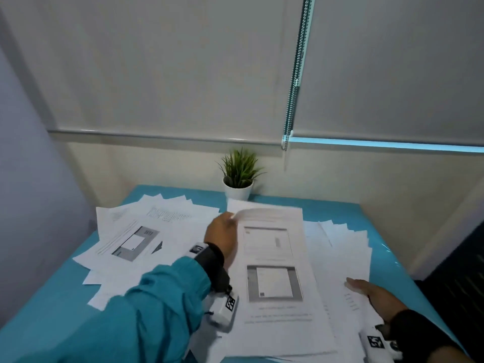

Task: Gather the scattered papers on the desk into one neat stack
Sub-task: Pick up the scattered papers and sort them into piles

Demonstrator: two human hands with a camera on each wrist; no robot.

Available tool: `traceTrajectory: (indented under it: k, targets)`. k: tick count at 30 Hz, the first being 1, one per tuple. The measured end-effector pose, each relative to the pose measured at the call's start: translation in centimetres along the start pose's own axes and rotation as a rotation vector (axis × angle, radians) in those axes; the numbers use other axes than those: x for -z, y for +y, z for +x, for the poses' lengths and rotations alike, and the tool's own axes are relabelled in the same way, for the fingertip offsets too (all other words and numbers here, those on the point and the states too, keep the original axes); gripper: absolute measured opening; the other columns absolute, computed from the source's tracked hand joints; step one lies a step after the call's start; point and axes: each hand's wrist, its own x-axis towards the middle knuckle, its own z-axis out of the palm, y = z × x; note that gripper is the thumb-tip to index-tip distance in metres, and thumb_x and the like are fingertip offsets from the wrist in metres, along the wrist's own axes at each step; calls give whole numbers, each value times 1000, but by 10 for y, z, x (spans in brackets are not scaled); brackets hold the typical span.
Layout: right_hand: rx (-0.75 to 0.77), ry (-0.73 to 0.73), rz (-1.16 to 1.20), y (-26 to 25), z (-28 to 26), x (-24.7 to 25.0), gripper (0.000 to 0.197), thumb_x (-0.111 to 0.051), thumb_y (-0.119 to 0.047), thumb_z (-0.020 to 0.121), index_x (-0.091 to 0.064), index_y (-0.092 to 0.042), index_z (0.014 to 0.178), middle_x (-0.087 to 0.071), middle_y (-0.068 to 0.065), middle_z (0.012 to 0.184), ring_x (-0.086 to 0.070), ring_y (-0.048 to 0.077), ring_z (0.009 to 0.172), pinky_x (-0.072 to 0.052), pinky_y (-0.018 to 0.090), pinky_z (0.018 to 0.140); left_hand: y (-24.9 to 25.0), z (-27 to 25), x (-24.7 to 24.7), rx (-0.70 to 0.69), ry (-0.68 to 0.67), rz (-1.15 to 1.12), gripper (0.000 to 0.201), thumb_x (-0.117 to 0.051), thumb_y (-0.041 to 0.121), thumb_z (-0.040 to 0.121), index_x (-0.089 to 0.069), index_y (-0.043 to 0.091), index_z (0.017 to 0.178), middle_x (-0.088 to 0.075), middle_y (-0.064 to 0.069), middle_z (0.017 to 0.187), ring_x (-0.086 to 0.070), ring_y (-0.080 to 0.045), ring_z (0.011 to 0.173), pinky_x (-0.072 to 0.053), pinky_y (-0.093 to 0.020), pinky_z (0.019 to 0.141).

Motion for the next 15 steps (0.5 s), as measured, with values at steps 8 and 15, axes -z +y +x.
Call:
traceTrajectory:
  k: [8,15]
  targets:
    - [-93,-23,-60,-8,-5,-3,43,-69,-10,76,-62,8,114,-68,29,106,-67,45,91,-52,58,86,-12,-22,-69,241,-98,-59,33,-33,5,93,-60,10,113,-58,-10,120,-60,-27,105,-45,-26,84]
    - [4,-76,-111,-4,-2,-20,40,-70,-23,82,-63,-4,117,-73,13,106,-69,31,94,-50,45,92,0,-34,-85,287,-104,-93,40,-38,6,95,-49,10,133,-45,-10,132,-52,-28,123,-41,-32,106]
